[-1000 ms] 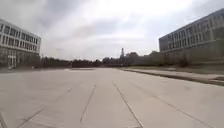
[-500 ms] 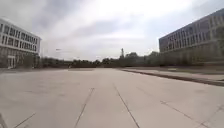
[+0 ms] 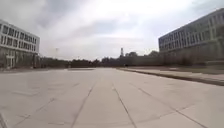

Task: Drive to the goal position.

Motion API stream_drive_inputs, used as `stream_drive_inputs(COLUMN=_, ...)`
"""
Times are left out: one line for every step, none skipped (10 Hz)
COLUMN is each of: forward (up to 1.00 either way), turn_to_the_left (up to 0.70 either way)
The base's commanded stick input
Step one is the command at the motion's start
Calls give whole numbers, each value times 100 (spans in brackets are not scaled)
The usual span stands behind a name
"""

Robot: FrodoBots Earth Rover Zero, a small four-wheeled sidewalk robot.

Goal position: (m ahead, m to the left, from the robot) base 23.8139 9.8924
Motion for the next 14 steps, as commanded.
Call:
stream_drive_inputs(forward=70, turn_to_the_left=0)
stream_drive_inputs(forward=70, turn_to_the_left=0)
stream_drive_inputs(forward=70, turn_to_the_left=0)
stream_drive_inputs(forward=70, turn_to_the_left=0)
stream_drive_inputs(forward=70, turn_to_the_left=0)
stream_drive_inputs(forward=70, turn_to_the_left=0)
stream_drive_inputs(forward=70, turn_to_the_left=0)
stream_drive_inputs(forward=70, turn_to_the_left=0)
stream_drive_inputs(forward=70, turn_to_the_left=0)
stream_drive_inputs(forward=70, turn_to_the_left=0)
stream_drive_inputs(forward=70, turn_to_the_left=0)
stream_drive_inputs(forward=70, turn_to_the_left=0)
stream_drive_inputs(forward=70, turn_to_the_left=0)
stream_drive_inputs(forward=70, turn_to_the_left=0)
